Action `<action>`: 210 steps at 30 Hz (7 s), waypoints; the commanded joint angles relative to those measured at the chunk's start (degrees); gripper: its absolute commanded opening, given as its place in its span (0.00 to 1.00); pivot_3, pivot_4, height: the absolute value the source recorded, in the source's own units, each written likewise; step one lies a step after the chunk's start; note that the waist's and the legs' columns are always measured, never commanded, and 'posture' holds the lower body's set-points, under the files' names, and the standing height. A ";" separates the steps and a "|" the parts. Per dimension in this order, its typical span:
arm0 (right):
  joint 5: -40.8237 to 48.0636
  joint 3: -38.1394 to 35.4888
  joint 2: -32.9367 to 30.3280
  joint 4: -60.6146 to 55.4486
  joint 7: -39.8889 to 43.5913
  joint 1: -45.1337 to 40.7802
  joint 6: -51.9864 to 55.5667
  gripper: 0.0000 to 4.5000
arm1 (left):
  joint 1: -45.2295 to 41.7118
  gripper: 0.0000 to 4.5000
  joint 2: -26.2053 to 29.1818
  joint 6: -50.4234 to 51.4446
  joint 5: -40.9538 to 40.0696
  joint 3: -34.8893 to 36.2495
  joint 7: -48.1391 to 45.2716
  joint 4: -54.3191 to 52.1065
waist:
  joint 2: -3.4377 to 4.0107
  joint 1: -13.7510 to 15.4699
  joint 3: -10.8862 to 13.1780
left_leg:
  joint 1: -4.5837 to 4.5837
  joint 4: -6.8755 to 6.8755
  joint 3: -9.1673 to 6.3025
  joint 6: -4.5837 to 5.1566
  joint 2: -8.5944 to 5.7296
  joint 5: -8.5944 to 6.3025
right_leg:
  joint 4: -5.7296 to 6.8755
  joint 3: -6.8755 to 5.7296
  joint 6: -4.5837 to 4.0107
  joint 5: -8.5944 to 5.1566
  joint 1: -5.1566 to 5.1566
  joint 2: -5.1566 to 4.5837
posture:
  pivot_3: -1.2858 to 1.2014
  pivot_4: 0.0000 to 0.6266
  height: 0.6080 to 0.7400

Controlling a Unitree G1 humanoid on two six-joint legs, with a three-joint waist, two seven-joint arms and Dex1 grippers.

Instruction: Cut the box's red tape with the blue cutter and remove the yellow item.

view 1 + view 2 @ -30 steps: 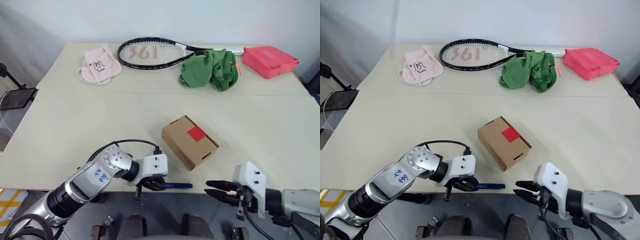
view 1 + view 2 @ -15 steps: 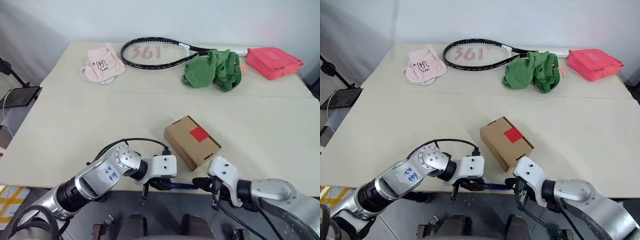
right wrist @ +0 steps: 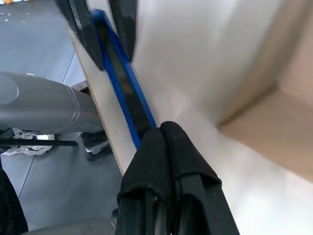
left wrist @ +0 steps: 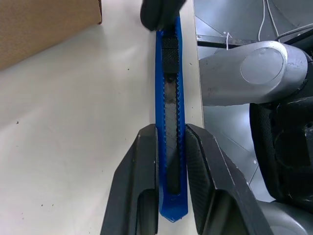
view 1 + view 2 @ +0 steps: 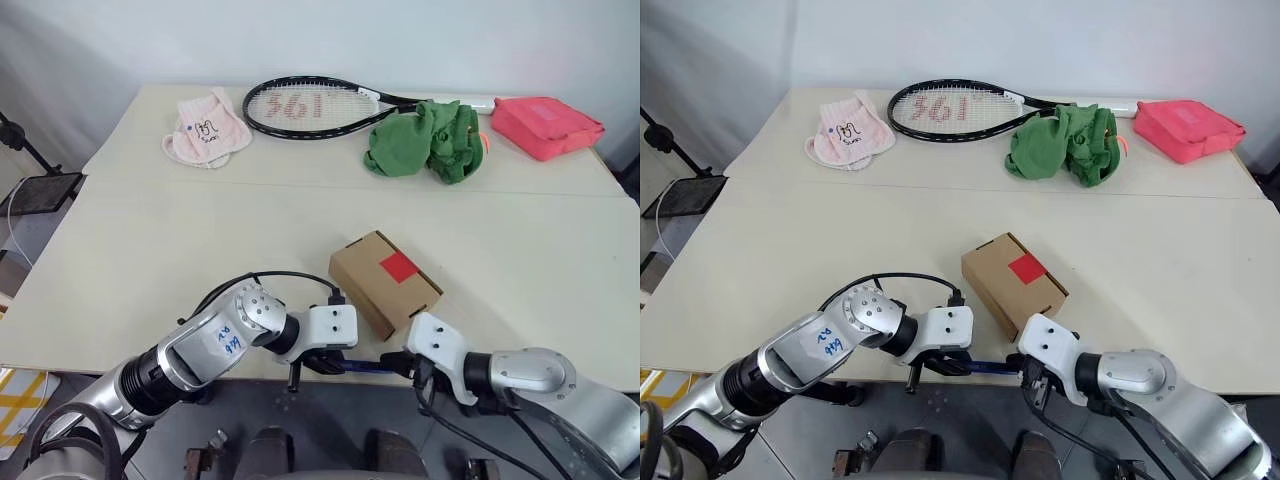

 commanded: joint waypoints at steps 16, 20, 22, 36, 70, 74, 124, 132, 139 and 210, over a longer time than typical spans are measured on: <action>-2.46 1.28 4.12 0.48 3.68 -1.16 -2.85 0.01 | -1.51 0.10 -1.29 1.10 0.94 -0.33 1.75 1.19 | 0.00 0.14 0.00 | -0.04 0.02 0.00 0.02 0.00 -0.01 | 0.05 0.00 0.01 0.02 0.00 0.00 | 0.52 0.24 1.00; -1.58 -1.04 2.92 -0.30 4.82 0.08 -2.04 0.01 | -1.52 0.10 -1.71 0.93 0.89 -0.43 1.86 1.24 | 0.00 0.10 0.00 | -0.05 0.02 0.00 0.02 0.00 -0.01 | 0.05 -0.01 0.01 0.02 -0.01 0.00 | 0.52 0.24 1.00; -1.97 -0.84 2.09 -0.03 5.62 0.76 -2.21 0.01 | -1.49 0.10 -1.92 0.93 0.81 -0.53 1.92 1.20 | 0.00 0.09 0.00 | -0.05 0.02 0.00 0.03 0.00 -0.02 | 0.05 -0.01 0.01 0.02 -0.02 0.00 | 0.52 0.24 1.00; -3.91 5.10 5.98 4.07 6.13 -3.86 -2.12 0.01 | -1.66 0.10 -1.60 0.88 0.52 -0.85 1.41 0.46 | -0.01 -0.02 0.00 | -0.04 0.02 -0.01 0.02 0.00 -0.01 | 0.06 -0.01 0.01 0.02 -0.01 0.00 | 0.52 0.24 1.00; 87.87 -21.07 -23.77 15.37 -26.84 -13.66 5.70 0.98 | -4.92 0.10 -0.51 -51.40 3.06 15.77 -12.72 13.06 | -0.11 -0.20 0.17 | -0.36 0.11 0.14 0.00 0.41 -0.27 | -0.65 -0.08 0.04 0.26 -0.08 0.38 | 0.52 0.24 1.00; 87.87 -16.43 -19.67 17.28 -31.99 -17.57 7.56 0.98 | -6.07 0.10 -2.26 -50.95 4.28 15.44 -12.59 14.43 | -0.10 -0.10 0.18 | -0.64 0.22 0.10 -0.01 0.42 -0.26 | -0.60 -0.12 0.04 0.29 -0.31 0.40 | 0.52 0.24 1.00; 87.87 -8.78 -7.76 20.37 -40.75 -23.02 13.20 0.02 | -7.16 0.10 -5.77 -50.76 8.87 15.45 -11.89 13.98 | -0.09 0.03 0.18 | -0.85 0.35 0.10 0.00 0.44 -0.26 | -0.55 -0.13 0.03 0.35 -0.48 0.42 | 0.52 0.24 1.00; 87.87 -8.83 -8.24 21.17 -39.05 -22.71 14.21 0.02 | -6.74 0.10 -6.09 -50.61 8.51 15.98 -11.40 13.56 | -0.09 0.03 0.18 | -0.86 0.35 0.10 0.00 0.44 -0.26 | -0.55 -0.13 0.03 0.35 -0.48 0.42 | 0.52 0.24 1.00; 87.87 -9.78 -8.33 21.63 -37.74 -22.67 14.60 0.02 | -4.37 0.59 -5.68 -46.51 1.83 19.15 -12.96 10.31 | -0.09 -0.02 0.18 | -0.86 0.36 0.10 0.00 0.44 -0.26 | -0.55 -0.13 0.03 0.35 -0.48 0.42 | 0.52 0.24 1.00; 80.72 -2.85 -20.14 21.36 -59.86 -43.06 17.62 0.02 | -8.92 0.00 -15.94 -23.59 1.80 17.84 1.48 30.22 | -0.09 0.03 0.17 | -1.71 0.97 0.16 0.03 0.51 -0.26 | -0.43 -0.05 0.07 0.63 -1.12 0.48 | 0.52 0.24 1.00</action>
